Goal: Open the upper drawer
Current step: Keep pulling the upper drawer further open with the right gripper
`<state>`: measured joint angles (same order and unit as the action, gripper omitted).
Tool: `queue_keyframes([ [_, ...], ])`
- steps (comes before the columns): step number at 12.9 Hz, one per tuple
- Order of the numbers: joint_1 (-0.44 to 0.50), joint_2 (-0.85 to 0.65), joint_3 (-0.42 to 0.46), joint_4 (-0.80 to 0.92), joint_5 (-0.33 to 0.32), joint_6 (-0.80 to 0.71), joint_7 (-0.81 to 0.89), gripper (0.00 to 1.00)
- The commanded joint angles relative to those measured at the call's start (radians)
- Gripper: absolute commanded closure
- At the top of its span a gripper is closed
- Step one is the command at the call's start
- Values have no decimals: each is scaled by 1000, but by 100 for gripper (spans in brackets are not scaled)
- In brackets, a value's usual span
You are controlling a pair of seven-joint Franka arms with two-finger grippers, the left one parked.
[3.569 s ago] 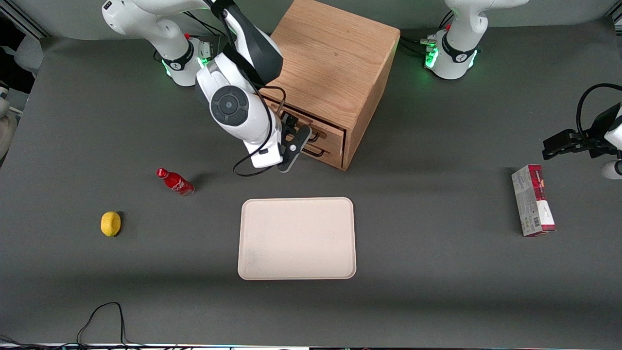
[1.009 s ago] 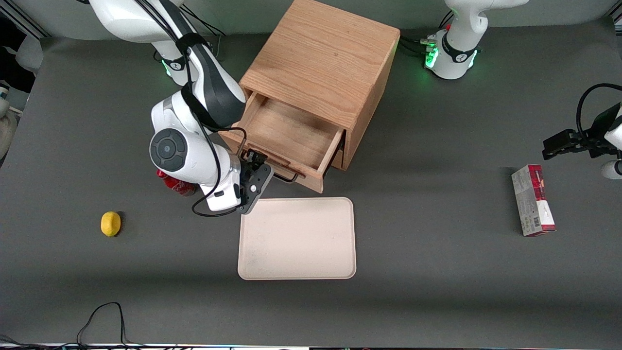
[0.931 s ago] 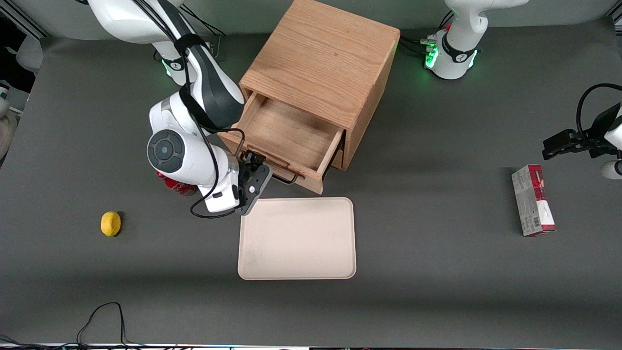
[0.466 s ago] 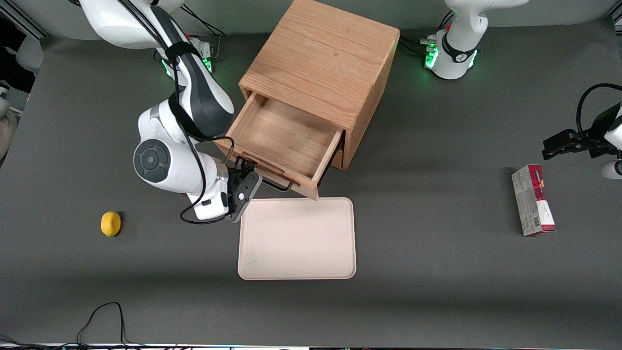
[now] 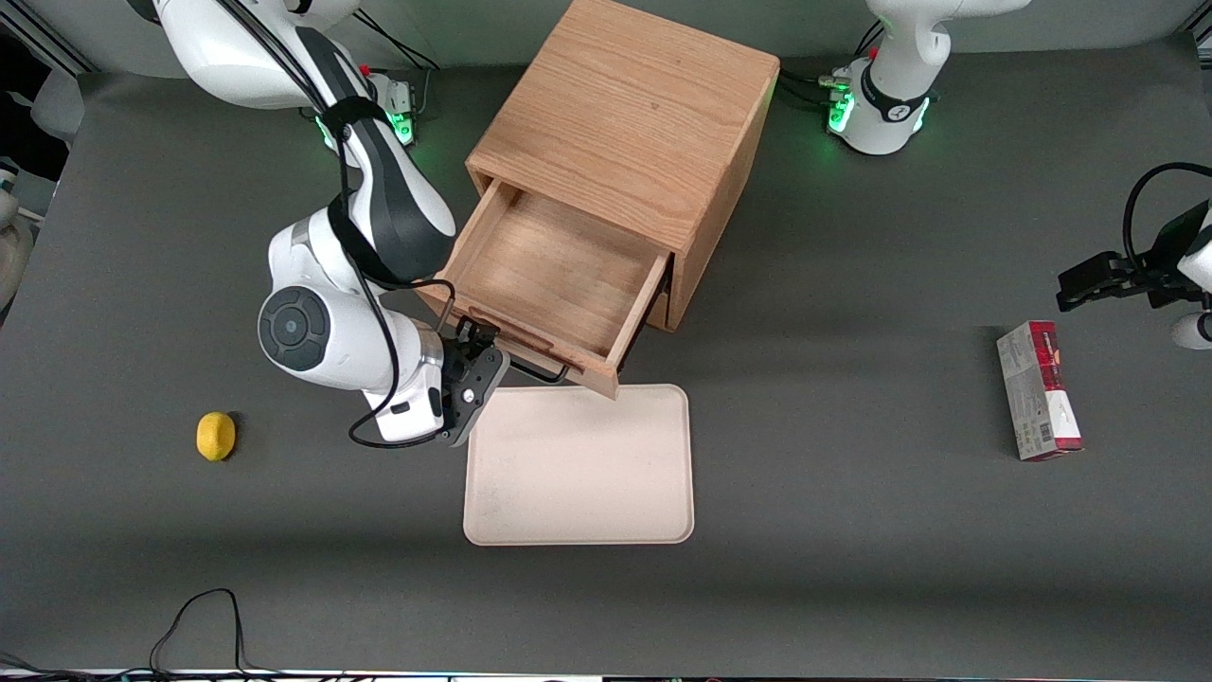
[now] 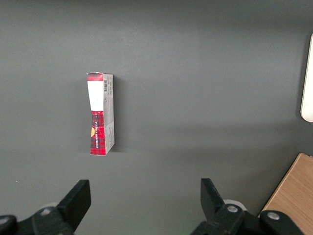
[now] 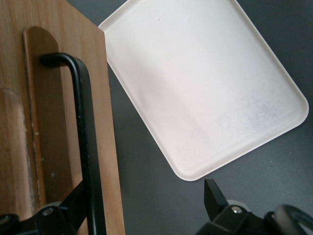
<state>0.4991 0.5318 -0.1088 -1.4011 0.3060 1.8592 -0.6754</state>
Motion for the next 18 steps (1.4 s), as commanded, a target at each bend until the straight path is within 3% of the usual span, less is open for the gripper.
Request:
queue_keyframes([
  [1,-11,37,11,71,21,-18,-15,0],
  [18,-71,85,6,129,31,-43,-58,0],
])
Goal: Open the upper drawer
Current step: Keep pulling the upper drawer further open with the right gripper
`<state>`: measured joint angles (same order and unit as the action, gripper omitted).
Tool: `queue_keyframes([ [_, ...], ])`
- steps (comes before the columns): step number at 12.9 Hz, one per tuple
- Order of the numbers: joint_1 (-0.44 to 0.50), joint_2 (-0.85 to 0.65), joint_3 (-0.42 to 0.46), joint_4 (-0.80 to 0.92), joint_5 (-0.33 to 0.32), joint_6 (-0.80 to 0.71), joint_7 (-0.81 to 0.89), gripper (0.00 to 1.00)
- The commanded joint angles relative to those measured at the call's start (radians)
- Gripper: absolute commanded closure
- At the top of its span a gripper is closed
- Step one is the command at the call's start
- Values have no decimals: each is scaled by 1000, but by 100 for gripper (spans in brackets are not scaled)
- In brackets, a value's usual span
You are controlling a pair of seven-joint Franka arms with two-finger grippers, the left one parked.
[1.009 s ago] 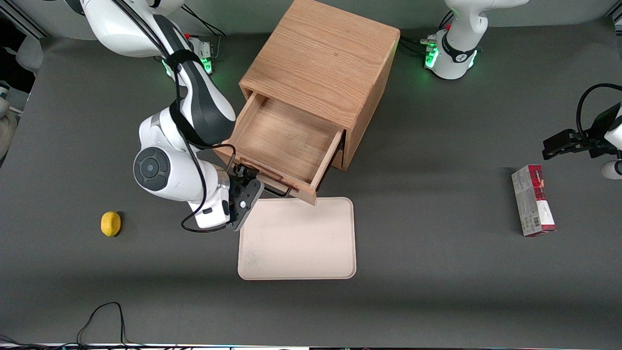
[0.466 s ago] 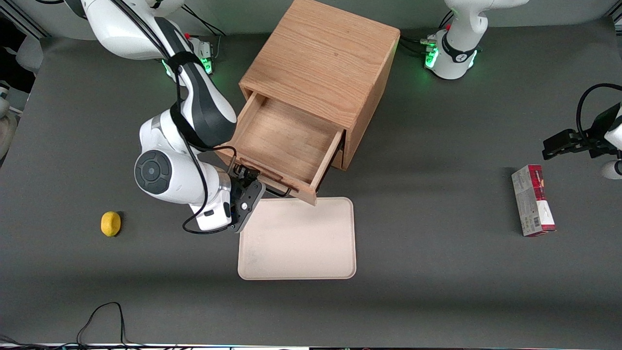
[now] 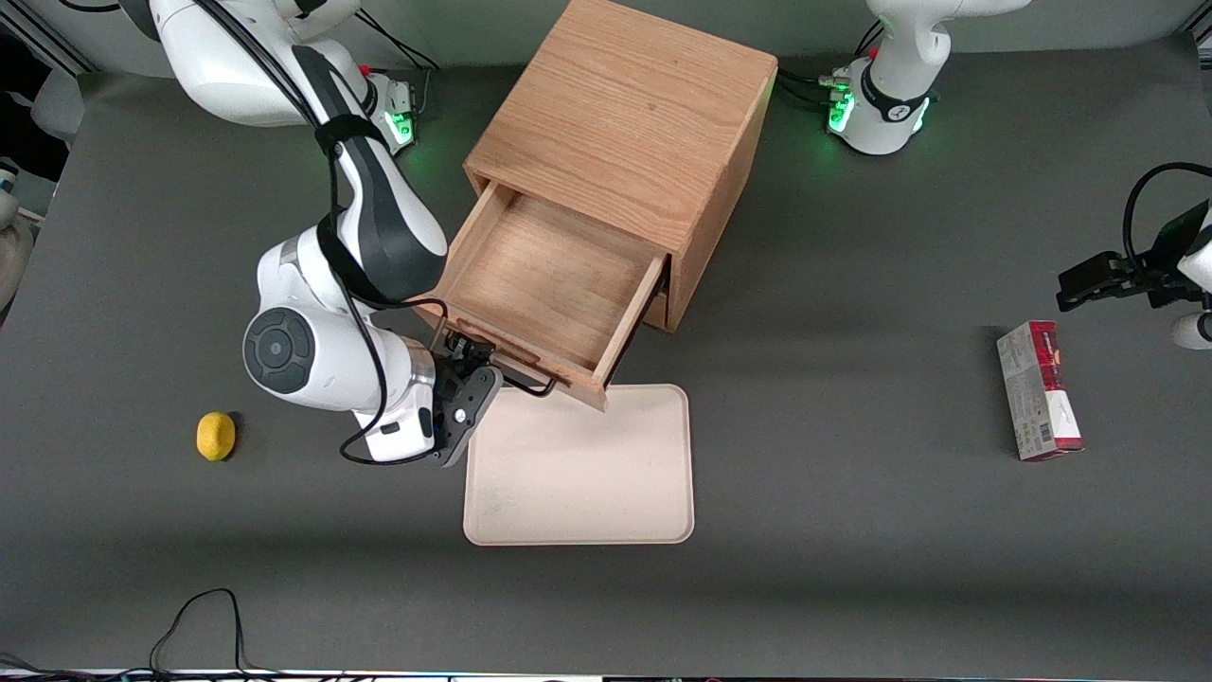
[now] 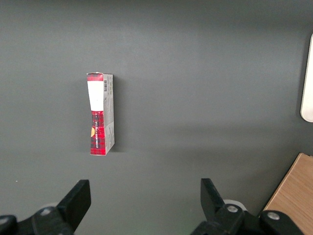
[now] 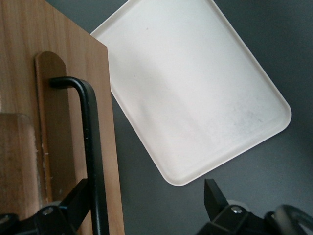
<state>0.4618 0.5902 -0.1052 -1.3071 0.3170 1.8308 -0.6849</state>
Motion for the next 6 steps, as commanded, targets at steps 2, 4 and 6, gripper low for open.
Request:
queue_keyframes([
  [2,-34,26,2,35,20,-15,-47,0],
  [4,-41,30,2,35,20,-15,-48,0],
  [6,-41,36,2,45,22,-15,-45,0],
])
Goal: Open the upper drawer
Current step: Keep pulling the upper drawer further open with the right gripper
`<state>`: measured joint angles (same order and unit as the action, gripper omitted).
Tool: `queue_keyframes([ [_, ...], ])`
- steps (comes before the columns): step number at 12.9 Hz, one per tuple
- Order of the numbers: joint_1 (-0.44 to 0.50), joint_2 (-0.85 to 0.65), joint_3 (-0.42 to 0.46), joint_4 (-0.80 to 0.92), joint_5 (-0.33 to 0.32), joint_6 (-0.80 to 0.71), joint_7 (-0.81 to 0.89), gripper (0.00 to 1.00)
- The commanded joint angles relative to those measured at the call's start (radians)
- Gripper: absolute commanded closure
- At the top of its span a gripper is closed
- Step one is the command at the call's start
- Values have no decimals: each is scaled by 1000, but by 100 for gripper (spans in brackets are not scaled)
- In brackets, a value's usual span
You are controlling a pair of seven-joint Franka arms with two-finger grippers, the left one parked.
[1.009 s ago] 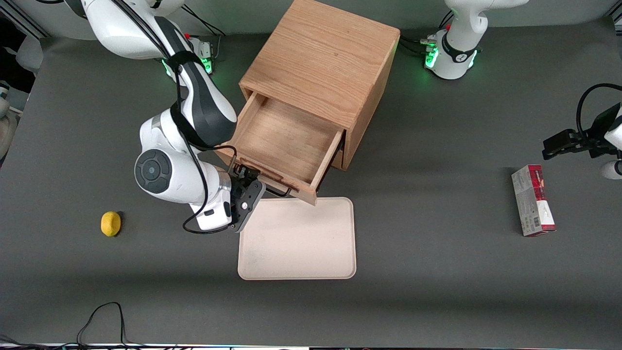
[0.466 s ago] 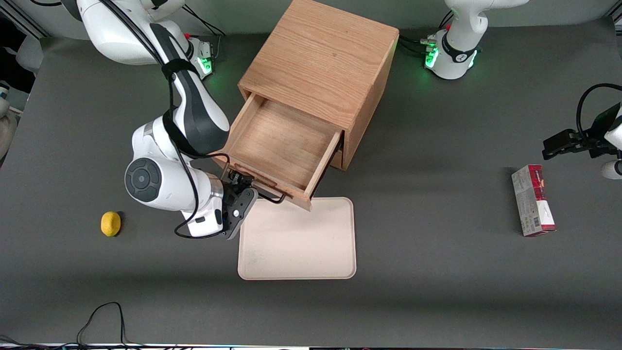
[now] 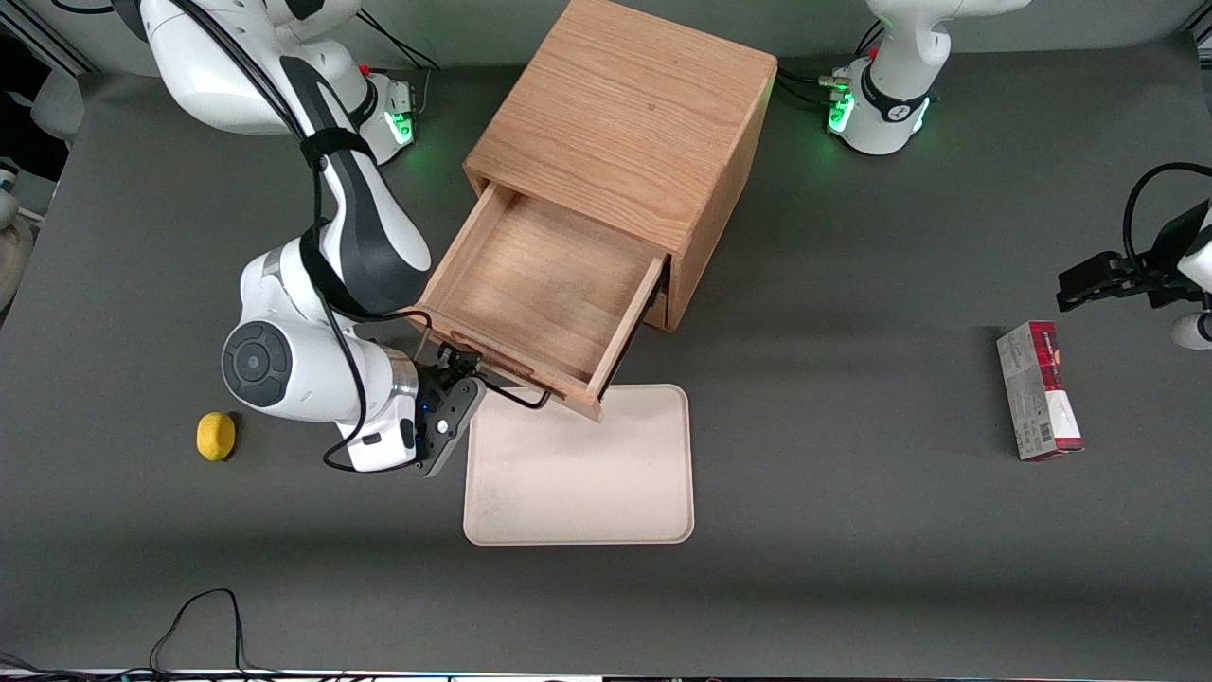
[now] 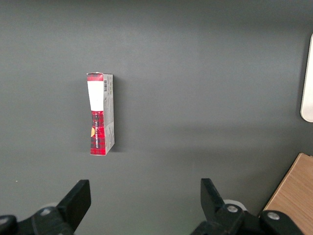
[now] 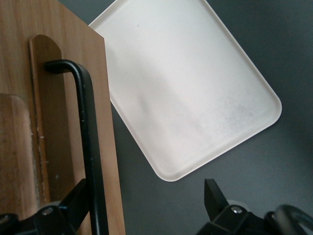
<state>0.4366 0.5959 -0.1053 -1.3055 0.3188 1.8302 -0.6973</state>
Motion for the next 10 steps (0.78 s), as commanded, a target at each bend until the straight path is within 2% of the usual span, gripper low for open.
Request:
queue_keyframes([
  [1,-15,45,3,67,22,-15,-31,0],
  [10,-22,67,6,112,23,-29,-24,0],
])
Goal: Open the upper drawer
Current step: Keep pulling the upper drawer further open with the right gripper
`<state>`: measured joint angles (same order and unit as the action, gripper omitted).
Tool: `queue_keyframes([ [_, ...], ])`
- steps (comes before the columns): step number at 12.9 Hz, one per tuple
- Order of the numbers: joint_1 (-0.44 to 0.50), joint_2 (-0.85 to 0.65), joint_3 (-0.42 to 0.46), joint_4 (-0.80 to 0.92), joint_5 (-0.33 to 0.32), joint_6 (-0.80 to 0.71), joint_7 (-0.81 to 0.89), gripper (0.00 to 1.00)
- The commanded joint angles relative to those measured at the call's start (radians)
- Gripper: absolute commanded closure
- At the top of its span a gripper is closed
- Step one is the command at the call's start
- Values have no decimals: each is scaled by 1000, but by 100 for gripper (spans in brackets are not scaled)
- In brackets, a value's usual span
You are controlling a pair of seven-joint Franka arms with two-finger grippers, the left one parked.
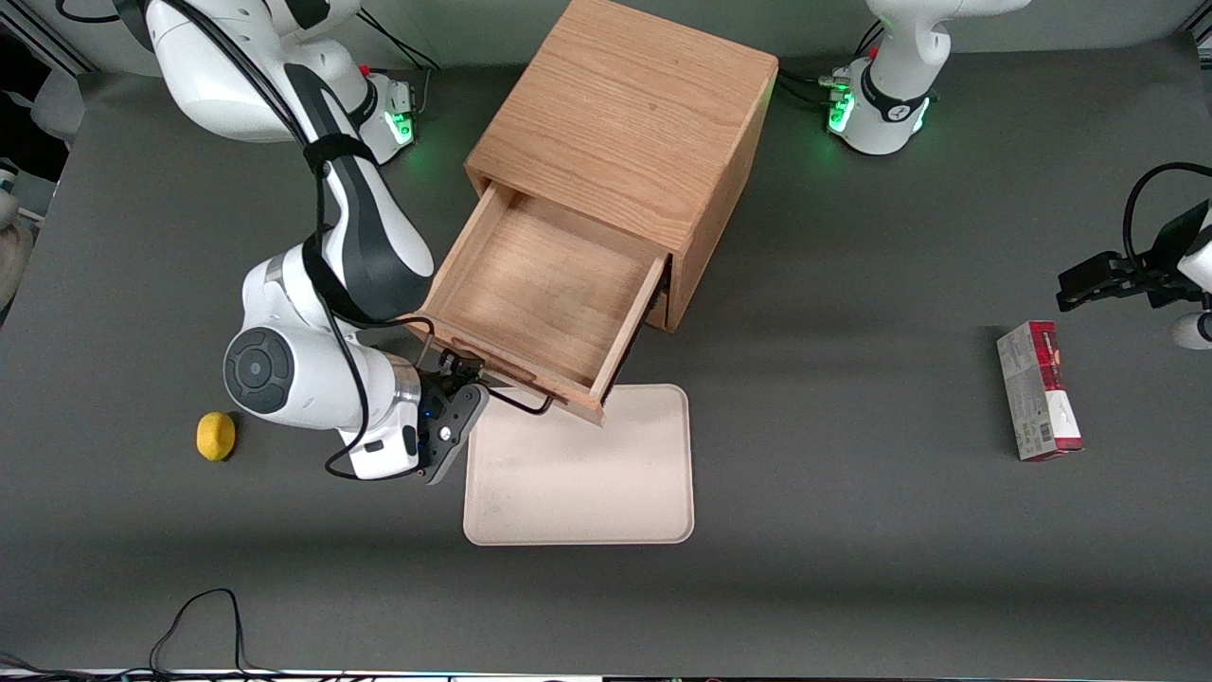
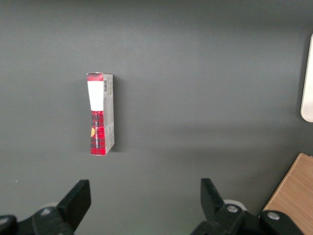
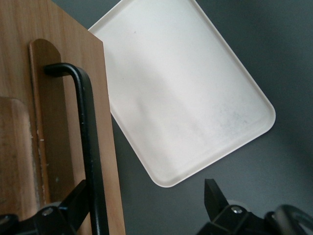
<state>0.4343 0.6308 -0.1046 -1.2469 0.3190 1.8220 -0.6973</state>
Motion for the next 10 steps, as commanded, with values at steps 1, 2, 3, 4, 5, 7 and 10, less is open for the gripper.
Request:
queue_keyframes([
  [1,-35,33,6,52,23,-21,-27,0],
  [2,-35,36,6,53,23,-21,-25,0],
  [3,-37,38,6,54,23,-21,-24,0],
  [4,-46,40,6,54,23,-20,-25,0],
  [5,-55,40,6,54,23,-20,-25,0],
  [7,-65,43,6,54,23,-20,-24,0],
  [10,-71,43,6,55,23,-21,-24,0],
])
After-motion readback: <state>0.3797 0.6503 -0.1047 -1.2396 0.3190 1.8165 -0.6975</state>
